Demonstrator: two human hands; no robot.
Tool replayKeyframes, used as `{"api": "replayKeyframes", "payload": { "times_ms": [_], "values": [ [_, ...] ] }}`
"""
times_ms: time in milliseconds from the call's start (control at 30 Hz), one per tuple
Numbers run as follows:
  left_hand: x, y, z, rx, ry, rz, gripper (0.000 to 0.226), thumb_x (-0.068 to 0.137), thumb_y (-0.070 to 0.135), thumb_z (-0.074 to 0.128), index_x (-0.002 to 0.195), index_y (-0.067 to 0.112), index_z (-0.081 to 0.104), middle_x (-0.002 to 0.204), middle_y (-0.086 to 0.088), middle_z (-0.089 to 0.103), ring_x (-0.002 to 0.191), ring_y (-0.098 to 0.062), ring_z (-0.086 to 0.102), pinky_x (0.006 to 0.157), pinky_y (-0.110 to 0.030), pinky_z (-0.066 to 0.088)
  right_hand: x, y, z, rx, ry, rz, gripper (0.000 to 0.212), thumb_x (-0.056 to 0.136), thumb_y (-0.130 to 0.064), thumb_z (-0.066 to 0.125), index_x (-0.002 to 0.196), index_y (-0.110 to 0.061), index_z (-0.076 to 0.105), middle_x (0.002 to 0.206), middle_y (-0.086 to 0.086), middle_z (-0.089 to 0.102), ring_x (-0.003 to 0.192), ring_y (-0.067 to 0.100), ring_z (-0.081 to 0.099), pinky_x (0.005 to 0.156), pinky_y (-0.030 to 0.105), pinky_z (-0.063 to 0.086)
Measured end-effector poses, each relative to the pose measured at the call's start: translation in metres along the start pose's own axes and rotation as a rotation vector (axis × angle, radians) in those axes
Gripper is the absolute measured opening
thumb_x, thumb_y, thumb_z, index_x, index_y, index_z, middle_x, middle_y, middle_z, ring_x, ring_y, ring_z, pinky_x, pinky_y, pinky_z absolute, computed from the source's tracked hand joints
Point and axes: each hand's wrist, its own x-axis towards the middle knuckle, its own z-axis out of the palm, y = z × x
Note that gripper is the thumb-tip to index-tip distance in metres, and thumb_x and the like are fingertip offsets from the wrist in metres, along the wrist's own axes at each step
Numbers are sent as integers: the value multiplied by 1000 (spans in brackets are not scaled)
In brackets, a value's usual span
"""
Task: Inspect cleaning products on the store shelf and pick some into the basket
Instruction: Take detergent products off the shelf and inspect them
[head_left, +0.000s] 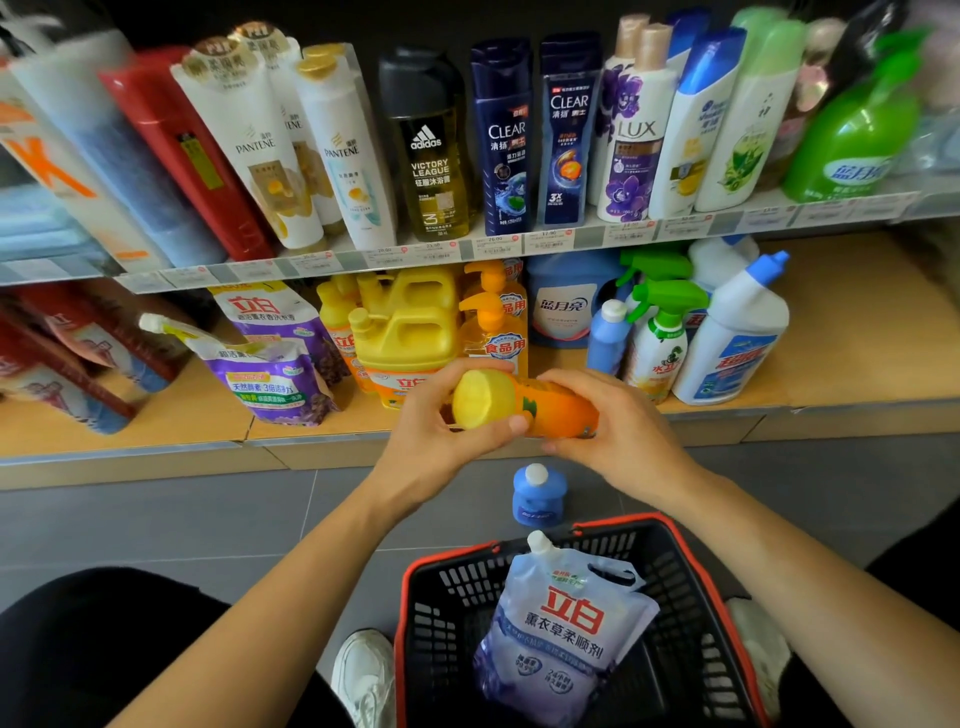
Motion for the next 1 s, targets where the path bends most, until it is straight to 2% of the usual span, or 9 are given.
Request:
{"api": "replayKeyframes", "payload": {
  "times_ms": [133, 233, 333, 433, 533, 667, 800, 933, 1000],
  "values": [
    [1, 5, -1, -116, -72, -63, 32, 83, 42, 71, 114, 36, 72, 114, 8, 70, 108, -19, 69, 75, -32, 60, -3, 1, 0, 153, -20, 60, 68, 65, -36, 85, 121, -52, 51, 118, -15, 64, 110, 11, 61, 92, 42, 54],
    [2, 4, -3, -156, -67, -102, 24, 96, 39, 60, 114, 34, 75, 118, 1, 72, 108, -22, 70, 76, -32, 60, -3, -1, 0, 168, -41, 81, 67, 61, -44, 83, 119, -60, 53, 118, -18, 65, 110, 9, 62, 92, 42, 55],
    [4, 3, -4, -179, -55, -133, 29, 98, 37, 52, 115, 33, 76, 118, 2, 73, 108, -22, 71, 76, -34, 61, -2, -2, 0, 167, -50, 94, 67, 58, -52, 79, 116, -69, 50, 117, -20, 66, 109, 7, 63, 91, 42, 55],
    [4, 0, -4, -220, -42, -127, 33, 102, 37, 51, 127, 27, 69, 126, 4, 70, 113, -26, 69, 80, -37, 62, -2, -2, 0, 182, -43, 99, 66, 58, -55, 78, 116, -70, 49, 118, -17, 67, 109, 10, 64, 92, 45, 55],
    [3, 1, -4, -255, -37, -94, 38, 99, 36, 53, 135, 32, 63, 129, 5, 68, 117, -28, 68, 83, -37, 62, 0, 1, -1, 212, -31, 115, 68, 57, -56, 79, 119, -64, 52, 119, -15, 67, 111, 12, 64, 93, 47, 54],
    [3, 1, -6, -215, -55, -25, 41, 98, 29, 58, 139, 38, 58, 132, 11, 66, 117, -25, 68, 84, -35, 61, 0, 6, 0, 267, -26, 128, 76, 61, -48, 83, 131, -41, 55, 125, -7, 66, 116, 16, 63, 96, 50, 52],
    [3, 0, -8, -98, -76, 70, 63, 90, 15, 73, 147, 30, 48, 138, 4, 62, 119, -26, 66, 90, -37, 59, 1, 7, 1, 320, -30, 133, 75, 66, -40, 85, 134, -29, 57, 123, -5, 68, 114, 17, 64, 96, 50, 53],
    [5, 0, -7, 13, 2, 77, 61, 77, 17, 85, 131, 16, 56, 124, -4, 67, 115, -25, 67, 91, -54, 58, -2, 6, 3, 344, -87, 131, 69, 74, -24, 88, 136, -27, 57, 120, -5, 69, 109, 15, 66, 93, 47, 55],
    [5, 0, -8, -6, 36, 60, 60, 72, 27, 86, 124, 16, 58, 119, -5, 69, 112, -25, 68, 90, -55, 58, -3, 3, 5, 352, -136, 117, 67, 77, -23, 86, 137, -30, 56, 118, -8, 70, 106, 11, 67, 91, 40, 56]
  ]
}}
